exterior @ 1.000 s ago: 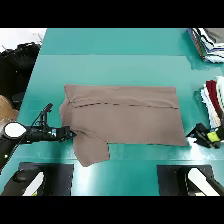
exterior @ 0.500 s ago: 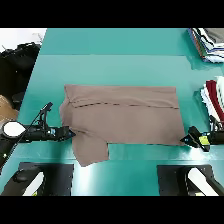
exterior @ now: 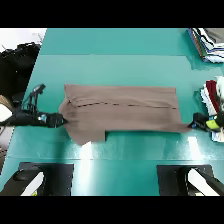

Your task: Fold the shirts.

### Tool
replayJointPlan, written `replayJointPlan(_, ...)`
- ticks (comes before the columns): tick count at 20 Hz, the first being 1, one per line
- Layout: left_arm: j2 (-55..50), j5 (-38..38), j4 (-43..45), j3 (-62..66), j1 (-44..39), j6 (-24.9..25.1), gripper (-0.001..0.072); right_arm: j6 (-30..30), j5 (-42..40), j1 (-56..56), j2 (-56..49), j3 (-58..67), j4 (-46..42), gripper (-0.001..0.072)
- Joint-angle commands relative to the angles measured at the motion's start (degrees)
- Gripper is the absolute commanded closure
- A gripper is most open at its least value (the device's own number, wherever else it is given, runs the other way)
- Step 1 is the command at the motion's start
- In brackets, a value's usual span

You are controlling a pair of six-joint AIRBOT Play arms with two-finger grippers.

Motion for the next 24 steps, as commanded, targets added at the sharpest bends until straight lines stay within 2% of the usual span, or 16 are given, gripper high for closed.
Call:
replayJointPlan(1, -9.35, 3.82, 2.16, 10.16, 0.04, 0.33, 0.0682, 0.57, -0.85, 4.63, -6.49, 11.82, -0.94, 0.0695)
replayJointPlan(4, -20.37, 9.42, 1.99, 19.17, 0.04, 0.5, 0.0681, 1.99, -4.11, 6.14, -15.58, 20.87, -0.42, 0.0695)
replayJointPlan(8, -34.88, 14.14, -0.42, 30.34, 0.04, 3.39, 0.068, 1.99, -7.13, 6.14, -26.51, 30.34, 4.13, 0.0695)
replayJointPlan(13, -44.28, 14.95, -0.44, 35.63, 0.04, 3.32, 0.0678, 1.95, -8.22, 8.52, -37.81, 42.27, 4.09, 0.0693)
replayJointPlan(14, -44.63, 14.88, -0.42, 35.6, 0.04, 3.26, 0.0636, 1.97, -8.02, 9.31, -39.85, 44.5, 4.15, 0.0664)
replayJointPlan(15, -44.7, 14.88, -0.44, 35.63, 0.04, 2.89, 0.0344, 1.97, -7.82, 9.92, -41.42, 46.38, 4.15, 0.0437)
replayJointPlan(16, -44.65, 14.71, -0.46, 35.63, 0.04, 1.31, 0.0097, 1.86, -7.21, 10.19, -42.66, 48.19, 4.61, 0.0244)
replayJointPlan(21, -42.97, 9.2, -0.37, 35.63, -0.07, 0.48, 0.0104, -2.95, 0.5, 6.36, -42.86, 50.01, 7.13, 0.0241)
replayJointPlan(22, -42.91, 8.41, -0.92, 35.63, -0.42, 0.5, 0.0232, -3.8, 2.78, 4.81, -42.86, 49.48, 7.13, 0.0193)
replayJointPlan(23, -42.91, 7.74, -1.75, 35.63, -0.96, 1.14, 0.0563, -4.13, 4.04, 3.21, -42.82, 48.24, 8.02, 0.011)
replayJointPlan(24, -42.91, 7.89, -2.67, 35.63, -1.81, 2.51, 0.0669, -4.59, 4.39, 1.66, -42.82, 46.4, 10.25, 0.0097)
